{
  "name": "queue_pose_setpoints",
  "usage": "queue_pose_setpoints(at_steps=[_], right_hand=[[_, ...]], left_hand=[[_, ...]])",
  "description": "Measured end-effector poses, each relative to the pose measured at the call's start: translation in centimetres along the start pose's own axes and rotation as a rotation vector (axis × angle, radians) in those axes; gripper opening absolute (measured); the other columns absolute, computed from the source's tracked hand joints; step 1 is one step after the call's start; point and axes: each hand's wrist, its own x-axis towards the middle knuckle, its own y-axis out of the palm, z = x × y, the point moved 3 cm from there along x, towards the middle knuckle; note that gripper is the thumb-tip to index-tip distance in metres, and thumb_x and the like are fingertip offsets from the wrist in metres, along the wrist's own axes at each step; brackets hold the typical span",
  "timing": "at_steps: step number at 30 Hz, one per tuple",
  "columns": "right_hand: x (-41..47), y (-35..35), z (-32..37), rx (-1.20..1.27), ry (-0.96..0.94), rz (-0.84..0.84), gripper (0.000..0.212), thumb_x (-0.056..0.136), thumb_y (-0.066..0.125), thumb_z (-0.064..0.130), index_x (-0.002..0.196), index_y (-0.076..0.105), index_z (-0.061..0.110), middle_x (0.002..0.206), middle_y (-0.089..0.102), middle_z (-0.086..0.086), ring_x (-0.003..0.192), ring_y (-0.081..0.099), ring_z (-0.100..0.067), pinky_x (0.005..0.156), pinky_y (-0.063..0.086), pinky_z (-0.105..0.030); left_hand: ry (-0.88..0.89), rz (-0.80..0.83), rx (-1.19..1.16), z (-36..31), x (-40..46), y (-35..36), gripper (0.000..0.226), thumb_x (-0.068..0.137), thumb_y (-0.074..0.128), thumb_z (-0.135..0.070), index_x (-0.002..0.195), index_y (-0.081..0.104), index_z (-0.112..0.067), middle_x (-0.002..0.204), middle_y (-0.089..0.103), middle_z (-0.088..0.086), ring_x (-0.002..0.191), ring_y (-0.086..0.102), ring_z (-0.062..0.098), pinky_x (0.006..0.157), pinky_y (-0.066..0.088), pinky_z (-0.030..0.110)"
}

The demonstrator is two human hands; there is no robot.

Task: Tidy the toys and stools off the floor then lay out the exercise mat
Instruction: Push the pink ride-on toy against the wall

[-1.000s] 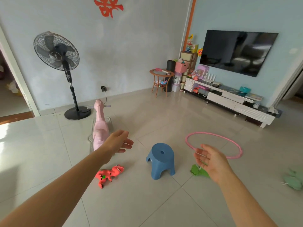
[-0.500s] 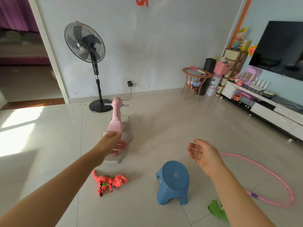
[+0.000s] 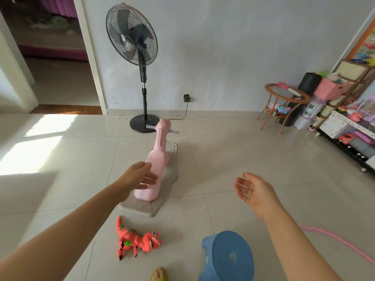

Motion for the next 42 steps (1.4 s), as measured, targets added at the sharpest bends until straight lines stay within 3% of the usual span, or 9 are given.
queue_pose_setpoints(at_steps=[6,14,20,34,42], right_hand=[[9.7,5.3,4.5,-0.027,0.012,-0.025,0.009,0.093,0.05,0.011,0.085,0.055,0.013,0.083,0.062,-0.011,0.072,0.061,-0.023,0.064,0.047,-0.029],[17.9,12.3,7.2,-0.109,0.063,0.055,0.009,0.093,0.05,0.011,0.085,0.054,0.013,0.082,0.062,-0.01,0.071,0.06,-0.022,0.062,0.046,-0.029],[25.7,18.2,9.1,-0.188,0.092,0.177,0.011,0.093,0.05,0.01,0.084,0.054,0.014,0.08,0.06,-0.01,0.069,0.06,-0.022,0.061,0.045,-0.029],[49.5,30.1,13.0,-0.427,0.267,0.528,0.014,0.093,0.049,0.01,0.08,0.054,0.012,0.074,0.059,-0.008,0.064,0.057,-0.02,0.058,0.043,-0.028],[56.6,35.4,12.1,-0.509,0.355,0.605,0.012,0.093,0.049,0.011,0.083,0.054,0.013,0.078,0.06,-0.009,0.066,0.059,-0.021,0.06,0.045,-0.029]], left_hand=[[-0.024,-0.001,-0.035,-4.4,11.0,-1.5,0.035,0.101,0.035,-0.026,0.125,0.046,-0.004,0.108,0.065,0.017,0.094,0.062,0.028,0.079,0.049,0.034],[-0.048,-0.058,-0.104,-6.6,18.3,-4.7,0.033,0.1,0.037,-0.029,0.121,0.048,-0.007,0.102,0.067,0.013,0.092,0.064,0.025,0.08,0.049,0.035],[-0.068,-0.17,-0.15,-7.7,23.9,-6.5,0.03,0.101,0.036,-0.03,0.115,0.049,-0.008,0.105,0.066,0.013,0.089,0.063,0.023,0.074,0.05,0.031],[-0.233,-0.503,-0.36,-10.9,41.3,-2.9,0.032,0.1,0.037,-0.03,0.12,0.05,-0.008,0.11,0.064,0.012,0.094,0.063,0.025,0.085,0.048,0.037],[-0.365,-0.628,-0.44,-9.4,46.1,-3.8,0.028,0.1,0.038,-0.029,0.117,0.05,-0.009,0.106,0.065,0.011,0.09,0.063,0.025,0.08,0.049,0.033]])
